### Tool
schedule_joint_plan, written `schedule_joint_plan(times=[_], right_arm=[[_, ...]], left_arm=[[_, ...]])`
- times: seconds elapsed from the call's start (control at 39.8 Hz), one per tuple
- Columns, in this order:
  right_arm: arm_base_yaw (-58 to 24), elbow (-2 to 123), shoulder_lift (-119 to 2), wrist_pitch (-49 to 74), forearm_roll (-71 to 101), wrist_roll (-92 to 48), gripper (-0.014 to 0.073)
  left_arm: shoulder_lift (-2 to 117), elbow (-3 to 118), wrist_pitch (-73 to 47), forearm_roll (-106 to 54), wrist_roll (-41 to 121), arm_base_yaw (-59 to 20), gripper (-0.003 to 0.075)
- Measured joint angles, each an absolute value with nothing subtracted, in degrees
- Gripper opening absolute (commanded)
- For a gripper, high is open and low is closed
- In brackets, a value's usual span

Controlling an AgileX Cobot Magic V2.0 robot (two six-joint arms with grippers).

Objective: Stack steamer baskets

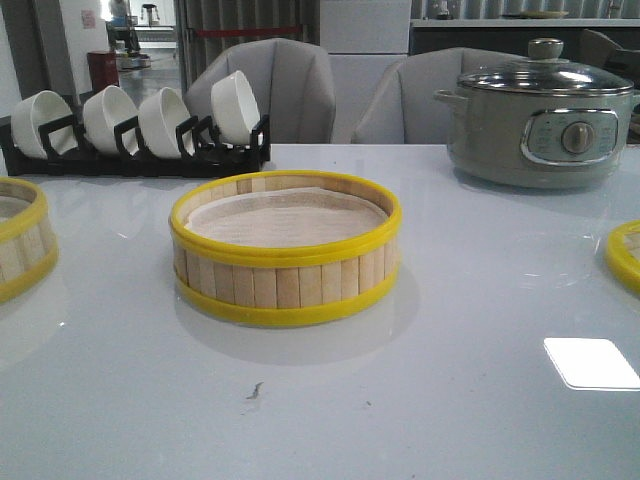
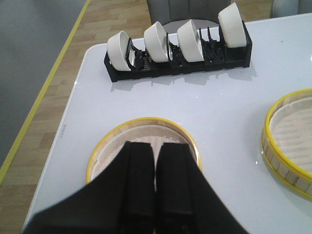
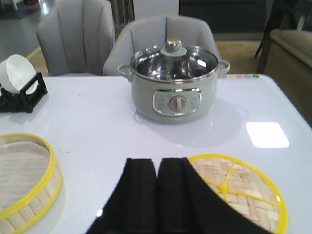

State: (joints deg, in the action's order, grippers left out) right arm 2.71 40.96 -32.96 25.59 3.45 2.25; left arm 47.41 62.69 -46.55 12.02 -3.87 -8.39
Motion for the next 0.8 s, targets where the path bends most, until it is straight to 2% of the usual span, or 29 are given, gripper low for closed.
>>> schedule_joint_plan(times=[0.23,0.8], right_arm=[[2.7,46.9,-44.3,27.5,12.9,2.5,0.0056],[2.7,47.2,-44.8,28.5,14.7,3.0,0.0064]], left_arm=[[47.4,62.7,-47.2,12.1,-3.9,-8.4,0.0083],[47.4,62.7,-48.9,12.0,-3.9,-8.4,0.0083]])
